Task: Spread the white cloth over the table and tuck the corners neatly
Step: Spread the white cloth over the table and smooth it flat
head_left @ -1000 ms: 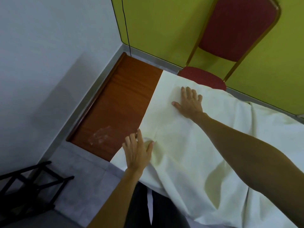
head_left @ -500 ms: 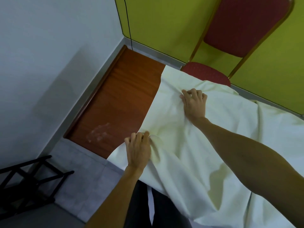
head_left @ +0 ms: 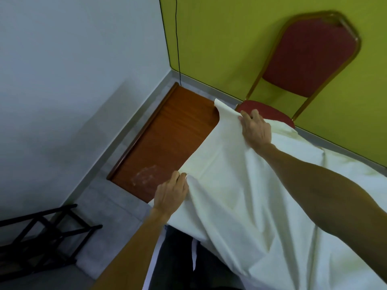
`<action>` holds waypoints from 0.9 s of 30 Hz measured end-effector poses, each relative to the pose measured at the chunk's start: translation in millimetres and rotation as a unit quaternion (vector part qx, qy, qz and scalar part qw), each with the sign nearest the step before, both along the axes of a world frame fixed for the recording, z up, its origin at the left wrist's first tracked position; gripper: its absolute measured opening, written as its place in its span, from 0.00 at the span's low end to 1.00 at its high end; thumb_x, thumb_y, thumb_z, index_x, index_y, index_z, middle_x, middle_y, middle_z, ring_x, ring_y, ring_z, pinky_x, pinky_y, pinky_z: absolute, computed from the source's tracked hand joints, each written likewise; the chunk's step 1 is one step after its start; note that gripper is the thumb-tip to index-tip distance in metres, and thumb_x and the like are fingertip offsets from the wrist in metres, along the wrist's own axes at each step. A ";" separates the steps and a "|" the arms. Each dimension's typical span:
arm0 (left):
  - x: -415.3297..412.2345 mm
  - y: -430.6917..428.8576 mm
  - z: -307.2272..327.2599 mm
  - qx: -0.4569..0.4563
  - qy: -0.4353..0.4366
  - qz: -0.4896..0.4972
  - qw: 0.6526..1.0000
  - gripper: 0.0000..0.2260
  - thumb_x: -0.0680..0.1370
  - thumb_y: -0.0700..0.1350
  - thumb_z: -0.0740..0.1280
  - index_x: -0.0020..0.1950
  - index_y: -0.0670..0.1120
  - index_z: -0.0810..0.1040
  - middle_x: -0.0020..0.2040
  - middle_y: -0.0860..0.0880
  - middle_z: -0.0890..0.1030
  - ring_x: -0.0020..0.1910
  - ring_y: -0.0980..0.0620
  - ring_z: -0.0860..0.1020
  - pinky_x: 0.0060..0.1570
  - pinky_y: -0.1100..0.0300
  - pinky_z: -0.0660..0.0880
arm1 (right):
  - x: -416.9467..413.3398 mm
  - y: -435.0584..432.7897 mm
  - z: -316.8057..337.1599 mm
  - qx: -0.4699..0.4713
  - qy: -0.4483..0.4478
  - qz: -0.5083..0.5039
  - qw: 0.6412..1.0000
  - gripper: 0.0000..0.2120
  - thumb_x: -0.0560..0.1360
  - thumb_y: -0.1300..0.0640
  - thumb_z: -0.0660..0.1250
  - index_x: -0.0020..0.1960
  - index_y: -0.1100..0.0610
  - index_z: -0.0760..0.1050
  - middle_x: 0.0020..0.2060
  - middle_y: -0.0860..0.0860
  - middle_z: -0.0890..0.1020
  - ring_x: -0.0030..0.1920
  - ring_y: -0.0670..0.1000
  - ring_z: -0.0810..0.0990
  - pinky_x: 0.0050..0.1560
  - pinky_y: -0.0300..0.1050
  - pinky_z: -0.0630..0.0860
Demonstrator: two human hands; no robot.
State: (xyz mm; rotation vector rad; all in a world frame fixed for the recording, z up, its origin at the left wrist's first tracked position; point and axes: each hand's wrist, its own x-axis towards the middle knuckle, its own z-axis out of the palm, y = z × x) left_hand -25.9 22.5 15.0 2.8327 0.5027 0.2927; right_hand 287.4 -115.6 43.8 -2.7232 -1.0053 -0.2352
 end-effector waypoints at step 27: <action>-69.6 248.0 20.0 0.051 -0.033 0.114 0.992 0.14 0.80 0.47 0.56 0.51 0.42 0.79 0.35 0.47 0.73 0.22 0.51 0.69 0.18 0.60 0.70 | -26.7 268.9 43.2 -0.027 -0.010 0.045 0.999 0.19 0.86 0.48 0.52 0.68 0.56 0.72 0.48 0.60 0.75 0.35 0.59 0.72 0.32 0.46 0.62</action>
